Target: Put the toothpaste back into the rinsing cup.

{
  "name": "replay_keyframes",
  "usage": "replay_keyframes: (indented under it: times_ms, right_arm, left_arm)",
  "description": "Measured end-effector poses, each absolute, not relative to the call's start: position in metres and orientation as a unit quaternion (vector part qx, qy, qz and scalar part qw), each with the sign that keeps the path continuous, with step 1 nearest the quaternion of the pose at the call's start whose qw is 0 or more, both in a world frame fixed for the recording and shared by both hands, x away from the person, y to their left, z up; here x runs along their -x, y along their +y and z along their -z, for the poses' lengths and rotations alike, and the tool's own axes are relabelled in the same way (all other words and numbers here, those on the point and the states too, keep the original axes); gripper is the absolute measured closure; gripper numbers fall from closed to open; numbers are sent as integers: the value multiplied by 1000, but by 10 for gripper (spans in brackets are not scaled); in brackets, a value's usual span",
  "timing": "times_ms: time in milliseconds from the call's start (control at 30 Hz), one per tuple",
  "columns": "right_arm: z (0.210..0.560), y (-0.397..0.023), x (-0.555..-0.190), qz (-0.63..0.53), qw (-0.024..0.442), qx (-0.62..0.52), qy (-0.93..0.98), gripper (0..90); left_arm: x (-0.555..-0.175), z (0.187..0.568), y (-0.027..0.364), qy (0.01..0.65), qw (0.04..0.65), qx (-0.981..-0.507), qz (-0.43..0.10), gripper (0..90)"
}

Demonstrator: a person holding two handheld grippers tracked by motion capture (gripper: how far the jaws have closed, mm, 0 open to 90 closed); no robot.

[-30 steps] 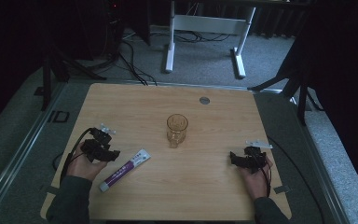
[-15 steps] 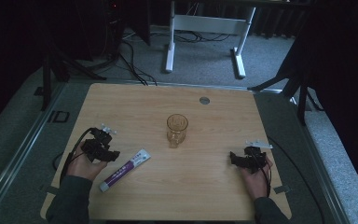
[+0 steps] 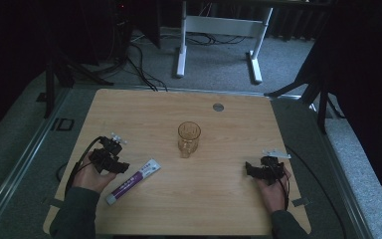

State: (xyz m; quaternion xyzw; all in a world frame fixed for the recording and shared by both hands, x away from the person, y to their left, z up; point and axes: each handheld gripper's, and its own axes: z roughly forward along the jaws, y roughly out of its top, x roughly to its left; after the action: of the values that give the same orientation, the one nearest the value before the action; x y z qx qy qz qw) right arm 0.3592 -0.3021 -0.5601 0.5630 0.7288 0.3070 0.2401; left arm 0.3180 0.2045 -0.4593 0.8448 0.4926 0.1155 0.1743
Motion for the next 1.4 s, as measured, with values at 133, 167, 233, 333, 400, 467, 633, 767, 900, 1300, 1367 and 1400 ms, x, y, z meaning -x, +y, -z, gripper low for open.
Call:
replay_keyframes:
  times_ms: [133,167,233,333,400,467,633,767,900,1300,1367,1400]
  right_arm:
    - [560,-302,-359,-307,240,-563,729,111]
    - [560,-302,-359,-307,240,-563,729,111]
    - [560,-302,-359,-307,240,-563,729,111]
    - [560,-302,-359,-307,240,-563,729,111]
    - [560,-302,-359,-307,240,-563,729,111]
    - [560,-302,-359,-307,240,-563,729,111]
    - [560,-302,-359,-307,240,-563,729,111]
    - [560,-302,-359,-307,240,-563,729,110]
    - [560,-302,-359,-307,240,-563,729,111]
    - [560,-302,-359,-307,240,-563,729,111]
    - [560,-302,-359,-307,240,-563,729,111]
    - [560,-302,-359,-307,240,-563,729,111]
  left_arm:
    - [-318,459,203,489,171,-847,-115,514]
    - [-319,459,202,490,170,-847,-114,513]
    - [-319,459,202,488,167,-850,-113,509]
    - [-319,459,200,487,163,-851,-112,502]
    - [-320,459,199,486,161,-852,-112,501]
    - [-320,460,198,484,159,-853,-111,501]
    - [-320,461,195,485,155,-854,-109,499]
    - [-322,463,191,483,150,-857,-105,485]
    - [-322,464,187,479,145,-860,-101,485]
    - [-323,469,181,475,131,-865,-97,485]
    - [-324,470,181,474,128,-866,-96,485]
    - [-324,470,180,473,125,-867,-95,485]
